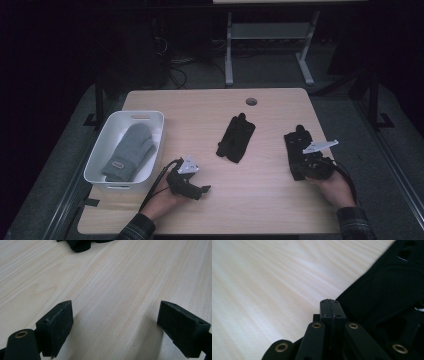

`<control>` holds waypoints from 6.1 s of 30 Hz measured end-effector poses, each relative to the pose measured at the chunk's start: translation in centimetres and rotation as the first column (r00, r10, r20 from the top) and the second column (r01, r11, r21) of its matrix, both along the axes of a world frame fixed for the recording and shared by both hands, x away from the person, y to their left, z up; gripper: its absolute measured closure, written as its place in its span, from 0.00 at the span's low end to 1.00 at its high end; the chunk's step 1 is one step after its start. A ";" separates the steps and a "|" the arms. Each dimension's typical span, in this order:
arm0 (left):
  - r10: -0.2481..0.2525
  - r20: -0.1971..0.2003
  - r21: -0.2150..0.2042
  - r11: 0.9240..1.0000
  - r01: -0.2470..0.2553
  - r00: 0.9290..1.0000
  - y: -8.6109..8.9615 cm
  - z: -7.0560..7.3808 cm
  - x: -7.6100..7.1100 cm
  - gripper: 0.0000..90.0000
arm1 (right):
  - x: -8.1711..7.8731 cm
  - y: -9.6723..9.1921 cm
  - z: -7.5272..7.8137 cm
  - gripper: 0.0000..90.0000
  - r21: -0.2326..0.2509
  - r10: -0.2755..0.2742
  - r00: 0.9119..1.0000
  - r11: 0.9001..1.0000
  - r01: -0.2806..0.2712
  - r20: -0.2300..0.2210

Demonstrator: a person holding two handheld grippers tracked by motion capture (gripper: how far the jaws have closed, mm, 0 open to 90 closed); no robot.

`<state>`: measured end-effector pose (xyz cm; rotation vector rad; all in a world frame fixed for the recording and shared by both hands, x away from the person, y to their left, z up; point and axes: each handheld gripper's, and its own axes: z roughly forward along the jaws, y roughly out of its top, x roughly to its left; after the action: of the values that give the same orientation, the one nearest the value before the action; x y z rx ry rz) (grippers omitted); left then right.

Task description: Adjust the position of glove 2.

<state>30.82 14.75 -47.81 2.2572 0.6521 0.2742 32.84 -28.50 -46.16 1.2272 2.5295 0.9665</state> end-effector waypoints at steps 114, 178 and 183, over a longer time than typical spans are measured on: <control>-0.006 0.000 0.009 1.000 0.006 1.000 0.0 0.0 0.1 0.14 | -3.7 -1.7 -1.8 0.17 -0.010 -0.140 0.978 0.990 0.143 0.152; 0.001 -0.129 0.027 1.000 0.002 0.992 -9.7 1.9 12.8 0.99 | -3.7 -1.8 -2.1 0.12 0.012 -0.146 0.976 0.989 0.146 0.159; -0.018 -0.157 0.019 1.000 0.021 0.987 -9.0 1.9 11.2 0.99 | -3.7 -1.8 -2.1 0.12 0.012 -0.147 0.976 0.989 0.147 0.159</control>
<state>42.06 5.71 -45.88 2.3204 0.7112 0.0939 29.19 -30.28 -48.30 1.2625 2.2825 0.9881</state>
